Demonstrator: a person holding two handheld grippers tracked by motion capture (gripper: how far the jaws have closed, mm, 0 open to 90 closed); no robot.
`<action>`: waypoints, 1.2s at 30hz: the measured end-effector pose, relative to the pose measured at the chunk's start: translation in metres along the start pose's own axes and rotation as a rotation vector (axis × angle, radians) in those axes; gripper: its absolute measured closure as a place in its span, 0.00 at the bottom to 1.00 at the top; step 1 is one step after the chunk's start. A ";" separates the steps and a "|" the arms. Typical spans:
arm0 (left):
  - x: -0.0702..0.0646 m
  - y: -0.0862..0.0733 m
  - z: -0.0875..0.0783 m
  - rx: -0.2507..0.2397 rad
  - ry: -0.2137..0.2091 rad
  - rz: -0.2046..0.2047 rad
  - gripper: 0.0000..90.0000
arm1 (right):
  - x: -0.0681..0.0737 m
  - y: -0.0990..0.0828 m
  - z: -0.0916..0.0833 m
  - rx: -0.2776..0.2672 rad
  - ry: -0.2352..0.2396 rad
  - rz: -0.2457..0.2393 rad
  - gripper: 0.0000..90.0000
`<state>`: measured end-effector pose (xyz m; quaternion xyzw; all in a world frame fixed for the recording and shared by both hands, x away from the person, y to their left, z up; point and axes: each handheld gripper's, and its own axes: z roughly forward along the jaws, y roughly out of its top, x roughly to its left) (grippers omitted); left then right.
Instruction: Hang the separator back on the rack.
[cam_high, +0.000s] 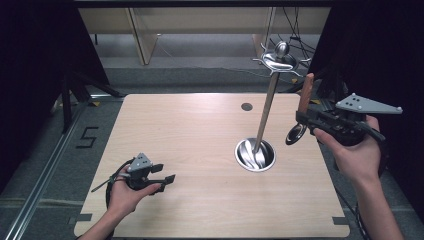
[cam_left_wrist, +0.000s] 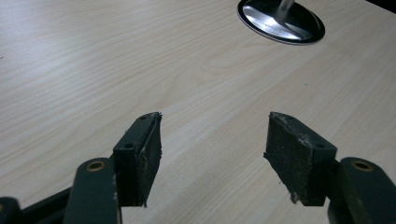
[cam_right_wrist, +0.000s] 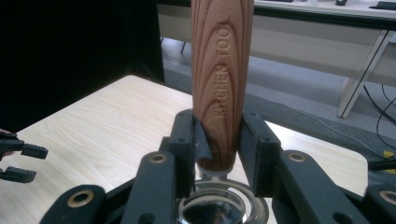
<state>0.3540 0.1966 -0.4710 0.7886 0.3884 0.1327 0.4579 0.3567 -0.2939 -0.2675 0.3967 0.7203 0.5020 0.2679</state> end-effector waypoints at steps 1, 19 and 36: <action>0.000 0.000 0.001 -0.008 -0.004 -0.007 0.39 | 0.001 0.002 0.000 0.010 0.014 0.011 0.77; 0.000 0.001 -0.001 0.008 -0.009 -0.002 0.39 | 0.001 0.008 0.009 0.032 0.006 -0.026 0.77; 0.002 0.001 0.001 0.009 -0.010 -0.010 0.39 | -0.002 0.017 0.015 0.052 0.018 -0.029 0.77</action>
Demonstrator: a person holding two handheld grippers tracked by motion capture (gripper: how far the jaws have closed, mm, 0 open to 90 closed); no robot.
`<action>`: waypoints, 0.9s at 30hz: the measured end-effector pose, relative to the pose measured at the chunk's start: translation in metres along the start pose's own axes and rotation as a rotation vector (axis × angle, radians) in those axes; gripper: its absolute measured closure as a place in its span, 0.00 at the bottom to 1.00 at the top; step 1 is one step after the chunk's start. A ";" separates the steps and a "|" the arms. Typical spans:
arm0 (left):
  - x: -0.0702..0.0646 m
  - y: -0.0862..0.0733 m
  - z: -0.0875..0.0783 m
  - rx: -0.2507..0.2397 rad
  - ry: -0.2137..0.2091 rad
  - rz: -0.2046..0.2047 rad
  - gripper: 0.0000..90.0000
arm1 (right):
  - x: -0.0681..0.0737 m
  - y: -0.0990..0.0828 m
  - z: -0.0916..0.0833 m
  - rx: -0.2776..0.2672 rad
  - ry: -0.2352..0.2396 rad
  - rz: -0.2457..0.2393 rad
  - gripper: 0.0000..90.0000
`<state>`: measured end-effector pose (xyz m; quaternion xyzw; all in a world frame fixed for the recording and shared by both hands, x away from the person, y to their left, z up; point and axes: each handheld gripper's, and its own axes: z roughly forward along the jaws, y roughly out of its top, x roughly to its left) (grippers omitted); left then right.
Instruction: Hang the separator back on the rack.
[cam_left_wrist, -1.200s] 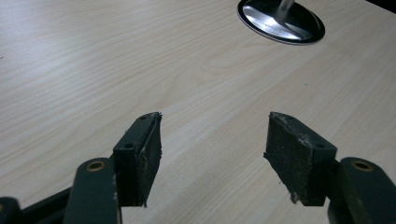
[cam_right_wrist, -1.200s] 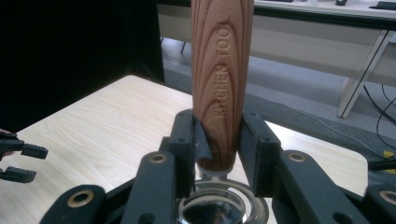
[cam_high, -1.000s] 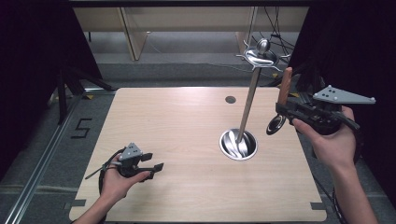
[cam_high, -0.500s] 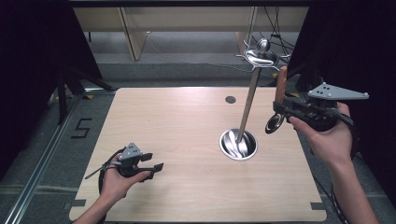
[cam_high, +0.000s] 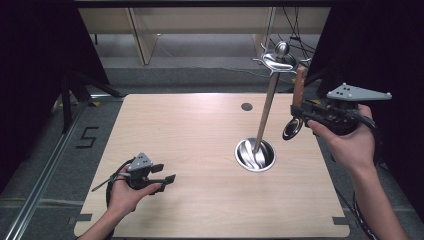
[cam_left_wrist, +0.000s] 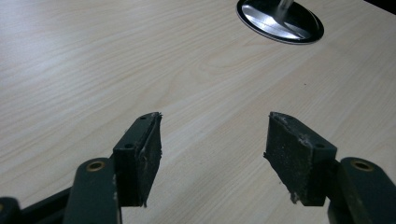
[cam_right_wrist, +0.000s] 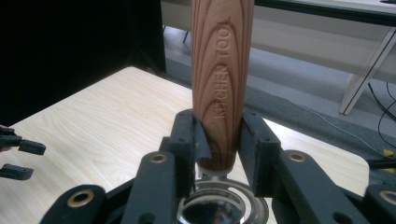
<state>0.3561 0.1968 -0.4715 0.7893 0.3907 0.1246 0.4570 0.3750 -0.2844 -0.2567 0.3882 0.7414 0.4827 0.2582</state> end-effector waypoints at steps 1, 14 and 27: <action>0.001 0.000 -0.001 0.019 0.001 0.013 0.39 | 0.001 0.000 0.001 -0.024 -0.014 0.007 0.77; 0.000 0.000 0.000 0.006 -0.004 -0.003 0.39 | 0.003 0.003 0.010 -0.010 0.001 -0.004 0.77; 0.000 -0.001 0.001 0.002 0.000 -0.006 0.39 | 0.006 -0.001 0.017 -0.017 -0.018 0.016 0.77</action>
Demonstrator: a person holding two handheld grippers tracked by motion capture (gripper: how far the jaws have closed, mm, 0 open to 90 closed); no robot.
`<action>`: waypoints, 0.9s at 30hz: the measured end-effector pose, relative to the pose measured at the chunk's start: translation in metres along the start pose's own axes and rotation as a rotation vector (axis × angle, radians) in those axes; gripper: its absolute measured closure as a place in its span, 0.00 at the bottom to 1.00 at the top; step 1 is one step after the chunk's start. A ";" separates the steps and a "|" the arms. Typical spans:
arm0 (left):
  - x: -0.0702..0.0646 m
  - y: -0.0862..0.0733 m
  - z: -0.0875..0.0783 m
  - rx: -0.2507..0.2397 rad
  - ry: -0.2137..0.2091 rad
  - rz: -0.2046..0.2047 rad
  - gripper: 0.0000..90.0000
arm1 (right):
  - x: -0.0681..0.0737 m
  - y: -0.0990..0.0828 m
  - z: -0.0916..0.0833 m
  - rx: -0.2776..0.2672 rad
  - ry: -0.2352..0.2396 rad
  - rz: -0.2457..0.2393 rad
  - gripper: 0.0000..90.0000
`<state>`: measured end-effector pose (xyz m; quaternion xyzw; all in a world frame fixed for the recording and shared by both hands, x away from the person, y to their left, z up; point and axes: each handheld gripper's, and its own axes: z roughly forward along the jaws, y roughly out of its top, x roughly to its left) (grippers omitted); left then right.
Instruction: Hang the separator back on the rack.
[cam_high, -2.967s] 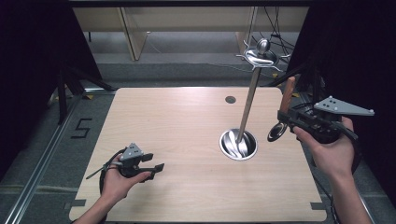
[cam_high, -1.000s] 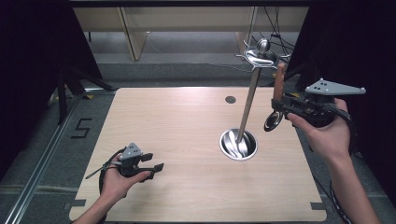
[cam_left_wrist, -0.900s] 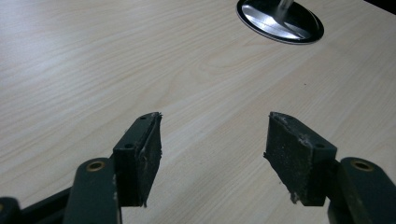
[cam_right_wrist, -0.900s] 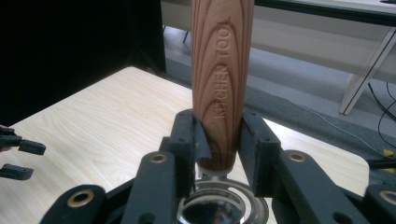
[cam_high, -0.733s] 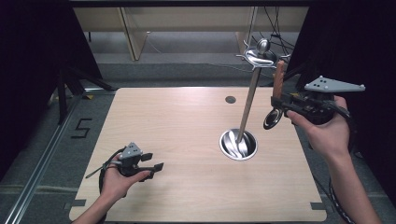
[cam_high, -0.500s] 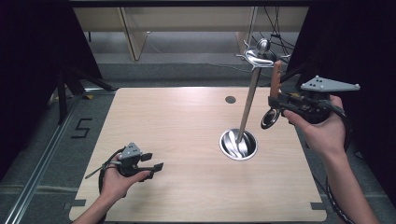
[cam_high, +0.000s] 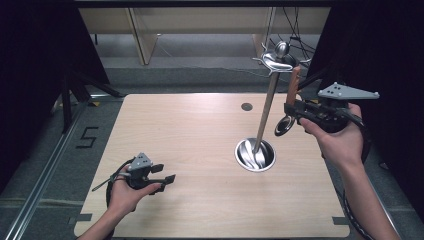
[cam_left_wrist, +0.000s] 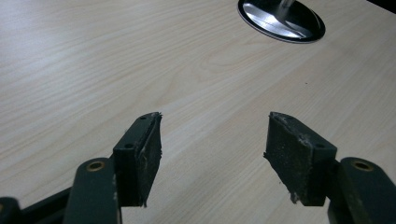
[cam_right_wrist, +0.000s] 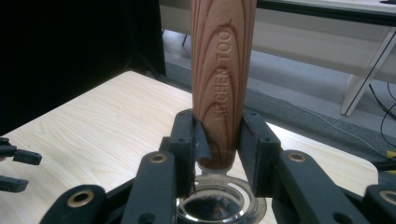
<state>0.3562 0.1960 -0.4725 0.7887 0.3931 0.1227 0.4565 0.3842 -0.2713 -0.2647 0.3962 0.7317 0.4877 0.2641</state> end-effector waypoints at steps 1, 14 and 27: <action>0.000 0.000 0.000 0.004 -0.005 0.002 0.39 | 0.002 -0.001 0.001 0.001 -0.002 0.005 0.77; 0.000 0.001 -0.001 0.003 -0.005 0.013 0.39 | 0.004 -0.005 0.004 -0.004 -0.028 0.001 0.77; 0.001 0.000 -0.002 -0.001 -0.001 0.012 0.39 | 0.010 -0.003 0.012 -0.003 -0.049 -0.001 0.75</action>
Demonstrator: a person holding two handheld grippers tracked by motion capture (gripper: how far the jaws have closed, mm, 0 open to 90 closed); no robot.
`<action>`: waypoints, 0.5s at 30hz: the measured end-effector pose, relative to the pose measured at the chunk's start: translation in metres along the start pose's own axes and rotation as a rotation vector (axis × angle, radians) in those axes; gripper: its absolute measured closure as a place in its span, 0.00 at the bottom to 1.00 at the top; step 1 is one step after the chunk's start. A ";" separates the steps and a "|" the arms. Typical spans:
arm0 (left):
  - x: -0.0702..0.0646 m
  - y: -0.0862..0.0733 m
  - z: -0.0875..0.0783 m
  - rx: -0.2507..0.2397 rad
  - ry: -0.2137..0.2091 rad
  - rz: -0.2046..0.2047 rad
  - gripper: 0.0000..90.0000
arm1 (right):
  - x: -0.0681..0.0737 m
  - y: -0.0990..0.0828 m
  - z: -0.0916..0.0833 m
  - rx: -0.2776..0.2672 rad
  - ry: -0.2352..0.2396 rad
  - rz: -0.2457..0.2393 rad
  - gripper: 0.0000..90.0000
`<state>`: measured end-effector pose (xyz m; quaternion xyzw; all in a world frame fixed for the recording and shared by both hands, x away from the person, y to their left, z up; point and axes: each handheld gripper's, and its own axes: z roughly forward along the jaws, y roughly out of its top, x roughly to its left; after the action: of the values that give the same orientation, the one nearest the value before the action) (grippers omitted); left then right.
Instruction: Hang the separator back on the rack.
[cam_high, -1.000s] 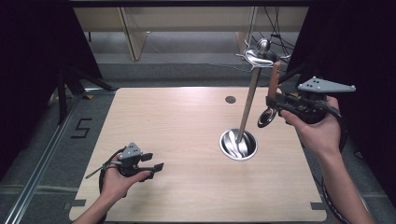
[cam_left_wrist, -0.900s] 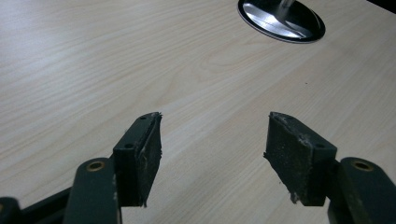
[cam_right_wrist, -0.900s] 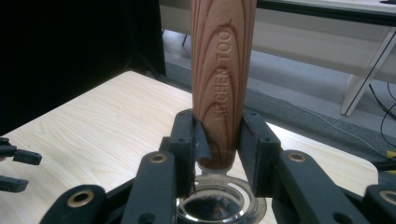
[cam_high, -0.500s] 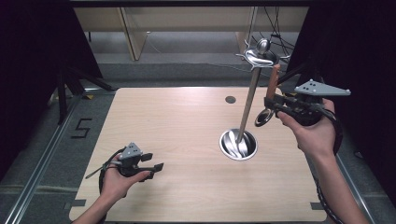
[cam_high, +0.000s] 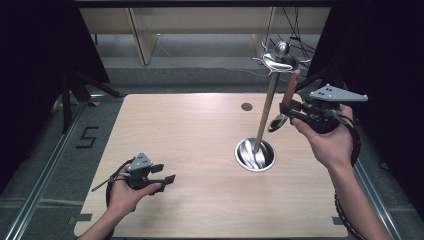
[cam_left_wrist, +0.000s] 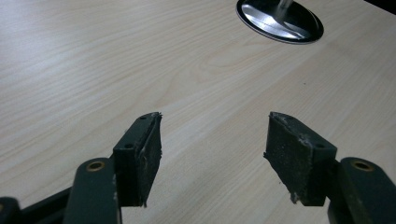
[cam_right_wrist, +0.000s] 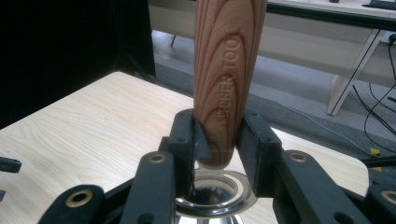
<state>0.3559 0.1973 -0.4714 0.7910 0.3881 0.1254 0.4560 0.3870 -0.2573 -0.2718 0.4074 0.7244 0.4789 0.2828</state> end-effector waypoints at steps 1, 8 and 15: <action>0.000 0.000 0.000 0.001 0.000 -0.001 0.39 | 0.000 0.000 0.000 0.000 0.000 0.000 0.75; 0.000 0.000 -0.001 -0.006 0.003 -0.003 0.39 | 0.003 0.002 0.001 -0.007 -0.006 -0.011 0.66; 0.000 0.000 0.000 0.001 0.000 -0.002 0.39 | 0.001 0.000 0.001 -0.018 -0.012 -0.026 0.62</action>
<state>0.3559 0.1974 -0.4708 0.7909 0.3889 0.1247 0.4557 0.3877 -0.2563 -0.2718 0.3983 0.7234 0.4794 0.2969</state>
